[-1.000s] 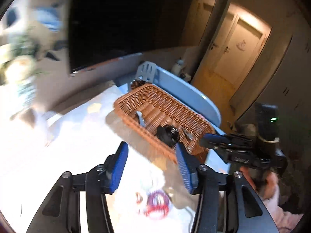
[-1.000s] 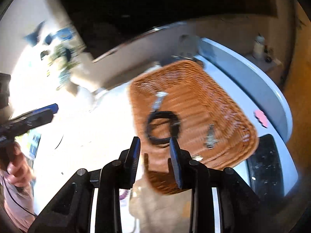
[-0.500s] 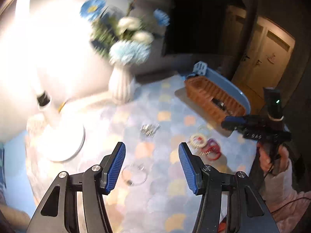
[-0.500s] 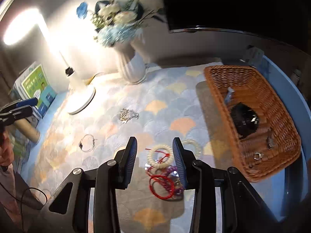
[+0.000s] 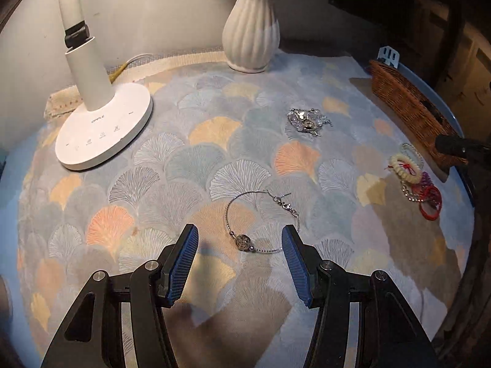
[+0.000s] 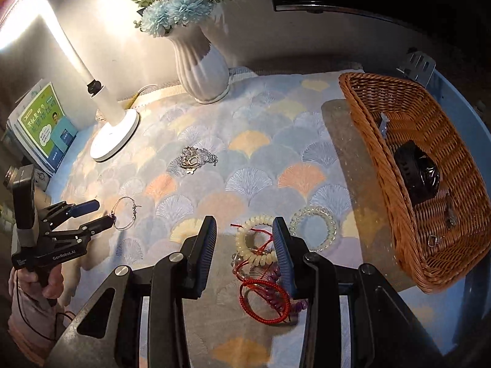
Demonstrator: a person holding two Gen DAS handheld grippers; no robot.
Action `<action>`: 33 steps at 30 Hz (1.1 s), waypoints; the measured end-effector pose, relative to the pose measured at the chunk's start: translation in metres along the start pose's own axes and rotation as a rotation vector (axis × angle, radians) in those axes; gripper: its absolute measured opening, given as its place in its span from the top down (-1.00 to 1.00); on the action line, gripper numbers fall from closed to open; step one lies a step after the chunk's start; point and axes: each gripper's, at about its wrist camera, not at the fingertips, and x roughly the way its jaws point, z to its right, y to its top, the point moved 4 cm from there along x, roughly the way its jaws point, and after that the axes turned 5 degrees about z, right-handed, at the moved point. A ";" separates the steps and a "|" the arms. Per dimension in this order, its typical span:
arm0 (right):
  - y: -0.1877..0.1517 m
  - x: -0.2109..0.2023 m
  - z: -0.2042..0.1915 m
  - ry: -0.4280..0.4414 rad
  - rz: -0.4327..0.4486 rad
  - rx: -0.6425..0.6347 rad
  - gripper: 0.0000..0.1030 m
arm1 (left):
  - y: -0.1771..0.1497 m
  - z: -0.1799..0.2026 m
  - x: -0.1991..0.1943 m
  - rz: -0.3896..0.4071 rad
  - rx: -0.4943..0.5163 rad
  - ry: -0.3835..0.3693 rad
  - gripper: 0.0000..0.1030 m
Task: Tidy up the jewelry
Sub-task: 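Grasp the heart-charm bangle with the left tool while the right tool grasps the cream hair tie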
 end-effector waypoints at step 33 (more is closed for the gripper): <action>0.003 0.089 -0.004 -0.089 -0.202 -0.378 0.63 | -0.020 -0.028 0.002 -0.014 0.009 -0.016 0.46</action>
